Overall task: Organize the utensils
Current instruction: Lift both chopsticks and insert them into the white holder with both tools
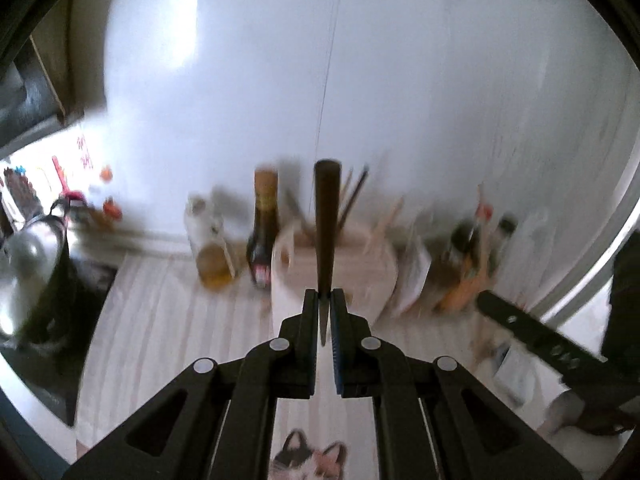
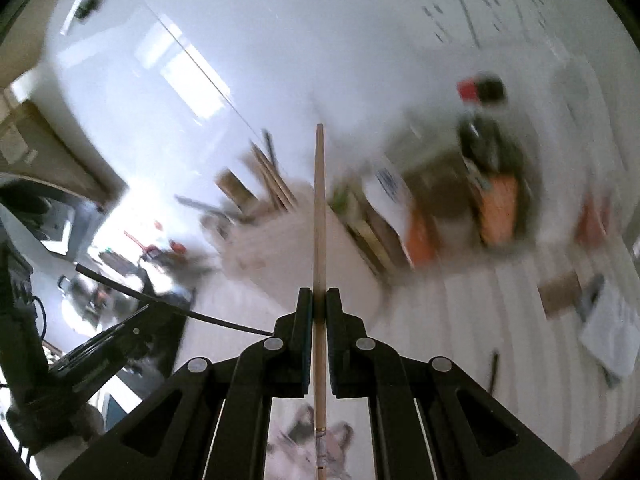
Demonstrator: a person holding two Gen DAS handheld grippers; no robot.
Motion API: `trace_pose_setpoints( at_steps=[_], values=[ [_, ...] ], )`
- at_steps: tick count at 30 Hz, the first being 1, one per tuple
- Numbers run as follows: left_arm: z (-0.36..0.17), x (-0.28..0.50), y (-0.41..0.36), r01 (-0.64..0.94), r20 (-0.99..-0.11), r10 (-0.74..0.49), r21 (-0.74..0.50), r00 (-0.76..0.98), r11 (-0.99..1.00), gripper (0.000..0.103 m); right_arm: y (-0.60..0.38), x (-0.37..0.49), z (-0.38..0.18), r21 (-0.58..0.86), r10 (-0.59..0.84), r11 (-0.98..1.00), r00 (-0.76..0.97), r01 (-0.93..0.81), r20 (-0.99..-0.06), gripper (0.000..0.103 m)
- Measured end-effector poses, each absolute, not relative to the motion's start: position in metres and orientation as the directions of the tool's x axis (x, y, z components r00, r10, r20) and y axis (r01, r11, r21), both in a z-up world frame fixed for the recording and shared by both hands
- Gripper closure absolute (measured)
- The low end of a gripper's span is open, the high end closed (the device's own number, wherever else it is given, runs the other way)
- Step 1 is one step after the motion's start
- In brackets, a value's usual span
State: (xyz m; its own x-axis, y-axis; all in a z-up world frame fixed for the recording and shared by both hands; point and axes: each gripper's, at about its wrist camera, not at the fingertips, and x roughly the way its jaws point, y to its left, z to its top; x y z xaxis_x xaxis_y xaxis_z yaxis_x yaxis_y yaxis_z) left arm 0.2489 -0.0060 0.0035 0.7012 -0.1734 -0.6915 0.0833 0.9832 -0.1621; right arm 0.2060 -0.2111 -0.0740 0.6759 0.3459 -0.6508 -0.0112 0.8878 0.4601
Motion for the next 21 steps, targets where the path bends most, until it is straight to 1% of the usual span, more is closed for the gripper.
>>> trace_pose_setpoints(
  at_steps=[7, 11, 15, 21],
  values=[
    [0.061, 0.283, 0.001, 0.102, -0.58, -0.178, -0.163, 0.795, 0.981, 0.1, -0.197, 0.263, -0.016, 0.427, 0.322, 0.901, 0.766, -0.069, -0.556, 0.097],
    [0.079, 0.315, 0.002, 0.103, -0.549, -0.168, -0.147, 0.819, 0.984, 0.1, -0.189, 0.304, 0.0, 0.411, 0.291, 0.909, 0.81, -0.067, -0.509, 0.097],
    [0.073, 0.348, 0.002, 0.108, -0.564, -0.166, -0.135, 0.809, 0.985, 0.1, -0.18, 0.339, -0.002, 0.411, 0.267, 0.91, 0.837, -0.055, -0.478, 0.097],
    [0.036, 0.386, 0.003, 0.117, -0.638, -0.191, -0.156, 0.746, 0.981, 0.1, -0.155, 0.372, -0.019, 0.353, 0.232, 0.933, 0.872, -0.074, -0.43, 0.097]
  ],
)
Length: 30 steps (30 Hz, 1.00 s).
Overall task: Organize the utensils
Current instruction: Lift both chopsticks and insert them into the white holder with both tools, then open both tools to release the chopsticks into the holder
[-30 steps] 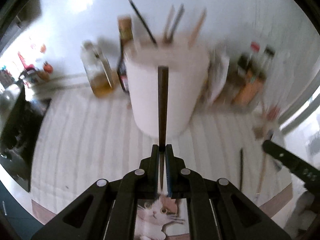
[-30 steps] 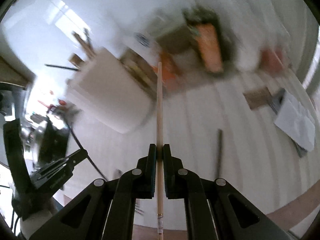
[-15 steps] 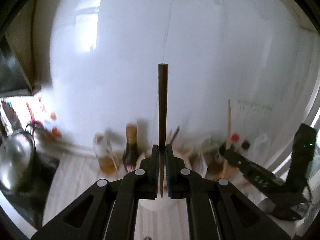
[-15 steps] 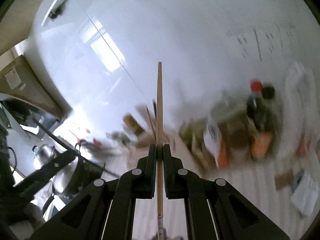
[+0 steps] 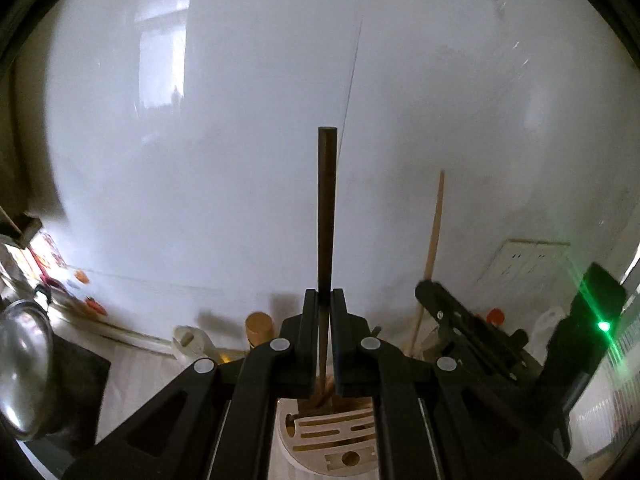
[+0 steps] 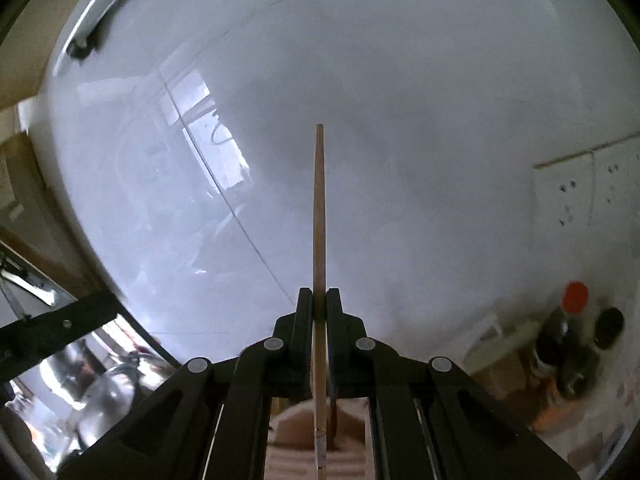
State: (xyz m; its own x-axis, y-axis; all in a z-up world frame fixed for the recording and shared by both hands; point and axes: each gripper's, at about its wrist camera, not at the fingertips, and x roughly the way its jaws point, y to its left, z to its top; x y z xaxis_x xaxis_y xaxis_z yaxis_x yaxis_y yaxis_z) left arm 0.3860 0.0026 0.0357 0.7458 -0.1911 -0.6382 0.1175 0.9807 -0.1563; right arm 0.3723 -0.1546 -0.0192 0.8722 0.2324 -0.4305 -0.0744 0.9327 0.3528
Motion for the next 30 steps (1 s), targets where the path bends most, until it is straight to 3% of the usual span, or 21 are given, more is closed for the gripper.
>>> trace_pose_setpoints(
  at_steps=[8, 13, 14, 16, 17, 18, 21, 22, 23, 24, 30],
  values=[
    [-0.006, 0.41, 0.014, 0.104, -0.708, -0.217, -0.2, 0.672, 0.974, 0.099, -0.134, 0.378, -0.043, 0.286, 0.216, 0.951, 0.911, -0.115, -0.352, 0.096],
    [-0.007, 0.41, 0.02, 0.07, -0.734, -0.206, -0.213, 0.647, 0.975, 0.092, -0.134, 0.383, -0.054, 0.301, 0.222, 0.947, 0.901, -0.109, -0.374, 0.095],
    [-0.005, 0.408, 0.021, 0.062, -0.734, -0.196, -0.206, 0.651, 0.977, 0.087, -0.135, 0.383, -0.054, 0.304, 0.218, 0.947, 0.899, -0.101, -0.379, 0.092],
    [-0.001, 0.405, 0.023, 0.047, -0.731, -0.173, -0.189, 0.66, 0.981, 0.059, -0.138, 0.379, -0.052, 0.32, 0.213, 0.943, 0.9, -0.088, -0.381, 0.076],
    [0.003, 0.401, 0.025, 0.035, -0.724, -0.156, -0.18, 0.672, 0.983, 0.031, -0.14, 0.376, -0.05, 0.327, 0.212, 0.941, 0.903, -0.086, -0.374, 0.072],
    [0.007, 0.397, 0.027, 0.023, -0.714, -0.138, -0.169, 0.686, 0.985, 0.018, -0.143, 0.375, -0.047, 0.328, 0.21, 0.941, 0.904, -0.084, -0.371, 0.071],
    [0.014, 0.385, 0.03, 0.005, -0.695, -0.093, -0.128, 0.713, 0.992, 0.015, -0.15, 0.362, -0.038, 0.331, 0.205, 0.94, 0.907, -0.078, -0.369, 0.064],
    [0.015, 0.38, 0.031, 0.0, -0.693, -0.078, -0.112, 0.717, 0.994, 0.011, -0.152, 0.356, -0.033, 0.325, 0.197, 0.943, 0.907, -0.072, -0.371, 0.062],
    [0.016, 0.373, 0.032, -0.008, -0.688, -0.056, -0.089, 0.724, 0.996, 0.002, -0.155, 0.349, -0.028, 0.321, 0.189, 0.945, 0.908, -0.065, -0.374, 0.057],
    [0.016, 0.367, 0.033, -0.013, -0.682, -0.038, -0.07, 0.73, 0.997, 0.0, -0.157, 0.342, -0.025, 0.315, 0.174, 0.948, 0.908, -0.049, -0.381, 0.05],
    [-0.006, 0.321, 0.035, -0.057, -0.689, 0.032, -0.014, 0.724, 0.998, 0.0, -0.188, 0.293, -0.024, 0.273, 0.072, 0.959, 0.863, 0.078, -0.499, 0.044]
  ],
)
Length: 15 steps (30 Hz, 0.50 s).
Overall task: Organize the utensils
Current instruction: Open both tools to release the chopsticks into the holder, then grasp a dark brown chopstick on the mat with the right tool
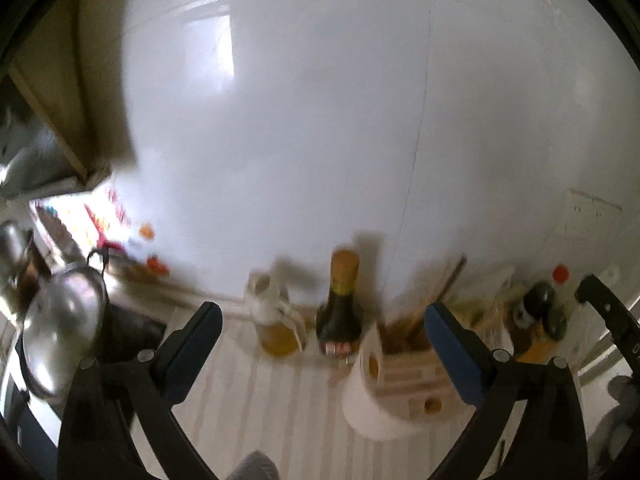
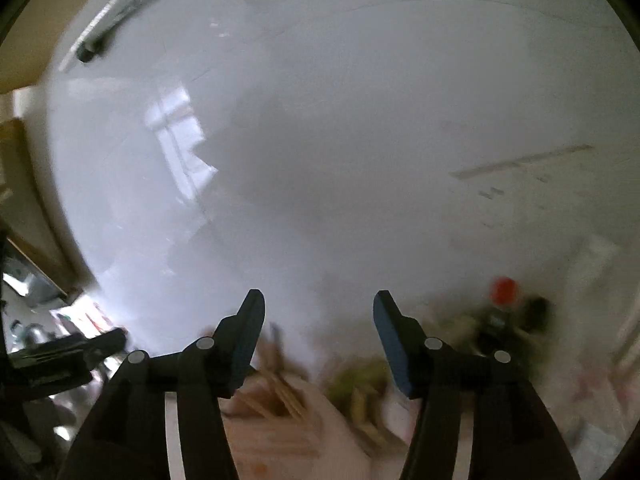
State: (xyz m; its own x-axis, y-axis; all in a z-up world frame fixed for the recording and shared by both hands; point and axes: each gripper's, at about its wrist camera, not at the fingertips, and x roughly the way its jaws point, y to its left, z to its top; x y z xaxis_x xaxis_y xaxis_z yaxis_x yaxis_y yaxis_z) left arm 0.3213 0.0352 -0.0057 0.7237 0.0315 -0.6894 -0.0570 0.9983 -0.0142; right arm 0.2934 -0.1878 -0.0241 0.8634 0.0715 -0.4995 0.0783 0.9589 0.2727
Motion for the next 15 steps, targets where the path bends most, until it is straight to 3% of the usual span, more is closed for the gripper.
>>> trace_pose_setpoints(
  at_steps=[7, 15],
  values=[
    [-0.091, 0.273, 0.023, -0.048, -0.817, 0.022, -0.007, 0.576, 0.999, 0.0, -0.225, 0.236, -0.077, 0.191, -0.017, 0.957, 0.699, 0.22, -0.715, 0.044],
    [-0.214, 0.237, 0.009, -0.024, -0.943, 0.037, 0.031, 0.33, 0.999, 0.0, -0.27, 0.182, -0.207, 0.088, -0.039, 0.937, 0.352, 0.339, -0.935, 0.044]
  ],
)
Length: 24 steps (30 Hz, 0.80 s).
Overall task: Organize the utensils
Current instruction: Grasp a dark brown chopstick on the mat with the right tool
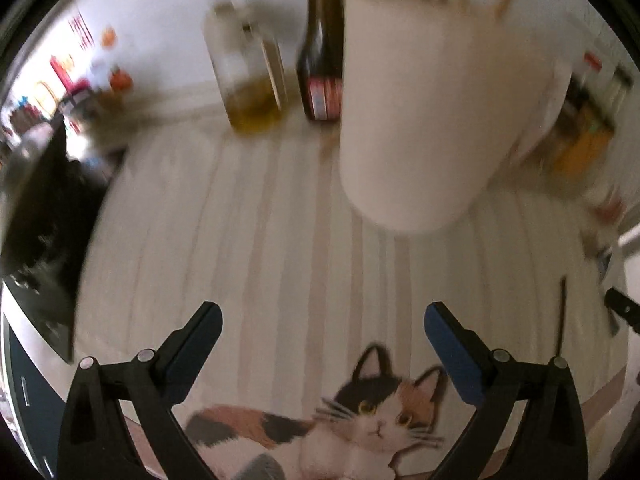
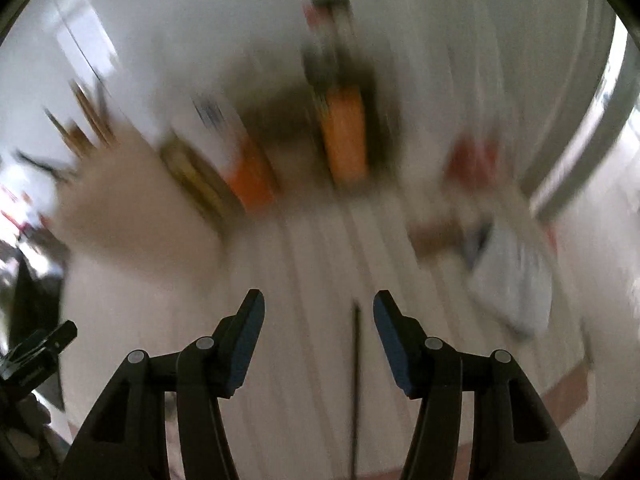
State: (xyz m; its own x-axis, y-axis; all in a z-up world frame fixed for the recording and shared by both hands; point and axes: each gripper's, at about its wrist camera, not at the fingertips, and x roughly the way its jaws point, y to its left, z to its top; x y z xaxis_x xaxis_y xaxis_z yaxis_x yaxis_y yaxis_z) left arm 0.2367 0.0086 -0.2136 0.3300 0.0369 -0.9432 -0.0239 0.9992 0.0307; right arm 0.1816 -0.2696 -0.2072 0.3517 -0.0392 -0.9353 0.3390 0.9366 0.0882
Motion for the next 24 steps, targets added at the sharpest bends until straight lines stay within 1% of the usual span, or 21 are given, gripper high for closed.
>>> trace_pose_setpoints(
  at_steps=[3, 7, 12, 14, 15, 16, 17, 18, 20, 24],
  values=[
    [-0.24, 0.232, 0.005, -0.018, -0.962, 0.034, 0.03, 0.271, 0.999, 0.0, -0.276, 0.174, -0.249, 0.06, -0.032, 0.933, 0.246, 0.356, -0.969, 0.044],
    [-0.265, 0.225, -0.003, -0.002, -0.974, 0.038, 0.038, 0.222, 0.999, 0.0, -0.279, 0.169, -0.282, 0.015, -0.045, 0.935, 0.161, 0.354, -0.986, 0.044],
    [-0.28, 0.226, -0.007, 0.005, -0.98, 0.044, 0.045, 0.193, 0.999, 0.0, -0.279, 0.167, -0.311, -0.047, -0.074, 0.943, 0.073, 0.33, -0.995, 0.044],
    [-0.282, 0.229, -0.006, 0.005, -0.981, 0.04, 0.042, 0.19, 0.999, 0.0, -0.275, 0.167, -0.308, -0.069, -0.103, 0.952, 0.099, 0.298, -0.99, 0.046],
    [-0.282, 0.23, -0.007, 0.006, -0.981, 0.038, 0.04, 0.191, 0.999, 0.0, -0.275, 0.168, -0.308, -0.056, -0.089, 0.952, 0.099, 0.3, -0.991, 0.051],
    [-0.281, 0.23, -0.009, 0.008, -0.98, 0.038, 0.041, 0.194, 0.999, 0.0, -0.274, 0.169, -0.307, -0.056, -0.087, 0.955, 0.096, 0.291, -0.992, 0.053],
    [-0.282, 0.232, -0.009, 0.009, -0.98, 0.041, 0.043, 0.197, 0.999, 0.0, -0.27, 0.17, -0.305, -0.052, -0.083, 0.961, 0.102, 0.272, -0.991, 0.064],
    [-0.281, 0.233, -0.01, 0.01, -0.978, 0.043, 0.046, 0.203, 0.999, 0.0, -0.267, 0.17, -0.304, -0.051, -0.081, 0.965, 0.108, 0.258, -0.991, 0.079],
    [-0.277, 0.236, -0.013, 0.013, -0.975, 0.044, 0.048, 0.219, 0.999, 0.0, -0.255, 0.171, -0.301, -0.051, -0.077, 0.978, 0.126, 0.202, -0.989, 0.096],
    [-0.26, 0.235, -0.018, 0.021, -0.963, 0.04, 0.047, 0.266, 0.999, 0.0, -0.251, 0.166, -0.293, 0.037, -0.001, 0.981, 0.197, 0.19, -0.98, 0.097]
  ],
)
